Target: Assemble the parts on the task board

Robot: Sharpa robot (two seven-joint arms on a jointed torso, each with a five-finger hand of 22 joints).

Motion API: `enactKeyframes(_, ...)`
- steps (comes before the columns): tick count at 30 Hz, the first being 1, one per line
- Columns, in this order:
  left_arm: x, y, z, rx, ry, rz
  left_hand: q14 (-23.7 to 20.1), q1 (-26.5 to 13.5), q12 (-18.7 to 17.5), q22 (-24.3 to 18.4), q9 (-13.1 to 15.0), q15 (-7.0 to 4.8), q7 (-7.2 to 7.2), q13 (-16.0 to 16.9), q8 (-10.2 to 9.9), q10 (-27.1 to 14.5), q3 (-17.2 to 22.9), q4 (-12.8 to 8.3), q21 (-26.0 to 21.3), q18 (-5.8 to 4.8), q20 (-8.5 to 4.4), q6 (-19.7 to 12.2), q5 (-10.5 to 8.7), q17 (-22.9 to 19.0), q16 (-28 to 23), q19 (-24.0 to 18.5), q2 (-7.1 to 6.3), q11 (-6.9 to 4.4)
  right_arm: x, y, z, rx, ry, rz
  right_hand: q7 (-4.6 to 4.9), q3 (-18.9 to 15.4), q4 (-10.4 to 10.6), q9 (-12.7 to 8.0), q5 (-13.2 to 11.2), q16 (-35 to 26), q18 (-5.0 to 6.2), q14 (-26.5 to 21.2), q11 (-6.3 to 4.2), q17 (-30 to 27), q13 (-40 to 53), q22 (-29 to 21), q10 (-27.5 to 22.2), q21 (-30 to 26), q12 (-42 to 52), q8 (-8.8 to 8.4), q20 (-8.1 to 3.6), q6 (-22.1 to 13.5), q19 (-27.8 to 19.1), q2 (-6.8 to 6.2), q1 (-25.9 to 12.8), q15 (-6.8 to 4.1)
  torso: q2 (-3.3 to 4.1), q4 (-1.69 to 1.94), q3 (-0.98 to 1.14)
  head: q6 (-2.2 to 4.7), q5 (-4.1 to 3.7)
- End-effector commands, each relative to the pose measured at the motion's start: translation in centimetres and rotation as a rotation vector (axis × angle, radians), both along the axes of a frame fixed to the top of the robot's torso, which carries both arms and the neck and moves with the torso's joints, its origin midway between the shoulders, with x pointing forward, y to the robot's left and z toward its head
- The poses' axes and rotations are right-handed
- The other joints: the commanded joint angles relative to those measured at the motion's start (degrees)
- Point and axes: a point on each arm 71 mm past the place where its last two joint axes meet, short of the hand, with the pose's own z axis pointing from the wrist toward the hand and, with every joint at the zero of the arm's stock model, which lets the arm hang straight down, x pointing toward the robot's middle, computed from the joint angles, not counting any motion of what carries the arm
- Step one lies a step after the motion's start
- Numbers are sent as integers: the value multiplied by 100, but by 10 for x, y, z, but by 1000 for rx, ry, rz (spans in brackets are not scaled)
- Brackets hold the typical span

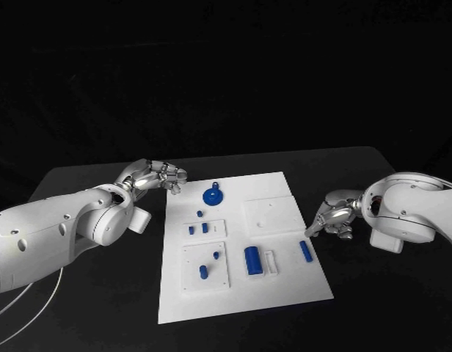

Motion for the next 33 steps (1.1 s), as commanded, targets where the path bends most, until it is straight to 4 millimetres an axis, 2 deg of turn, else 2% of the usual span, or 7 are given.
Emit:
enactKeyframes(1, -1, -1, 0, -12, -3, -15, 48, -45, -22, 8, -5, 2, 2, -8, 30, -29, 8, 28, -38, 104, 2, -34, -25, 8, -38, -4, -6, -6, -6, 3, -3, -115, 19, 54, -19, -118, -14, 19, -30, -8, 161, -3, -5, 1, 0, 37, -12, -11, -2, 38, 20, 59, -24, -15, -121, 18, -2, 8, 0, 3, -18)
enactKeyframes(6, -1, 0, 0, -10, -1, -14, 48, -45, -22, 9, -6, 2, 3, -8, 30, -29, 8, 29, -39, 104, 3, -35, -25, 10, -40, -3, -6, -5, -10, 11, -10, -114, 15, 71, -37, -267, 9, 37, -28, 3, 161, 4, -22, 11, -3, 46, 5, -6, 6, 53, 13, 92, -26, 53, -296, 4, 2, 6, -4, 2, -20)
enactKeyframes(12, -1, 1, 0, -10, 0, -14, 49, -46, -22, 11, -6, 2, 3, -9, 30, -29, 7, 31, -40, 103, 3, -35, -26, 15, -44, -3, -6, -5, -13, 20, -14, -192, -25, 137, -56, -475, 22, 47, -28, 23, 161, 6, -36, 27, -8, 60, 24, 1, 11, 56, 4, 118, -39, 109, -528, -9, 6, 11, -5, -7, -17)
enactKeyframes(19, -1, 2, 0, -9, -1, -10, 49, -47, -22, 12, -6, 3, 3, -9, 31, -30, 6, 33, -41, 103, 3, -36, -27, 18, -46, -3, -5, -5, -16, 29, -18, -209, -41, 168, -76, -806, -180, 43, -19, 37, 161, -6, -62, 44, -10, 66, 29, -8, 10, 45, -38, 153, -66, 181, -722, -31, 8, 6, -5, -14, 0)
enactKeyframes(25, -1, 2, 0, -9, 0, -11, 49, -48, -22, 13, -7, 3, 4, -9, 31, -31, 5, 35, -41, 103, 4, -37, -27, 21, -49, -2, -5, -4, -14, 30, -22, -242, -61, 180, -88, -761, -352, 45, -28, 46, 161, 4, -73, 47, -9, 68, 54, 3, 20, 49, -58, 189, -41, 352, -536, -40, 3, 5, -7, -32, 8)
enactKeyframes(29, -1, 5, 0, -7, 0, -6, 50, -48, -22, 14, -7, 3, 4, -9, 31, -31, 5, 35, -42, 103, 4, -37, -27, 23, -51, -2, -5, -4, -14, 32, -25, -292, -78, 203, -91, -591, -488, 52, -27, 52, 160, 19, -74, 46, -9, 71, 75, 19, 27, 63, -50, 233, -12, 365, -236, -37, 2, 5, -6, -44, 2)
enactKeyframes(33, -1, 5, 0, -7, 1, -6, 50, -47, -22, 15, -7, 3, 4, -9, 31, -31, 5, 35, -42, 103, 4, -38, -27, 25, -52, -2, -6, -4, -14, 34, -29, -324, -91, 212, -93, -434, -463, 56, -29, 54, 153, 30, -74, 41, -8, 73, 102, 29, 36, 78, -8, 285, 4, 332, -98, -30, 4, -1, -3, -48, -3)
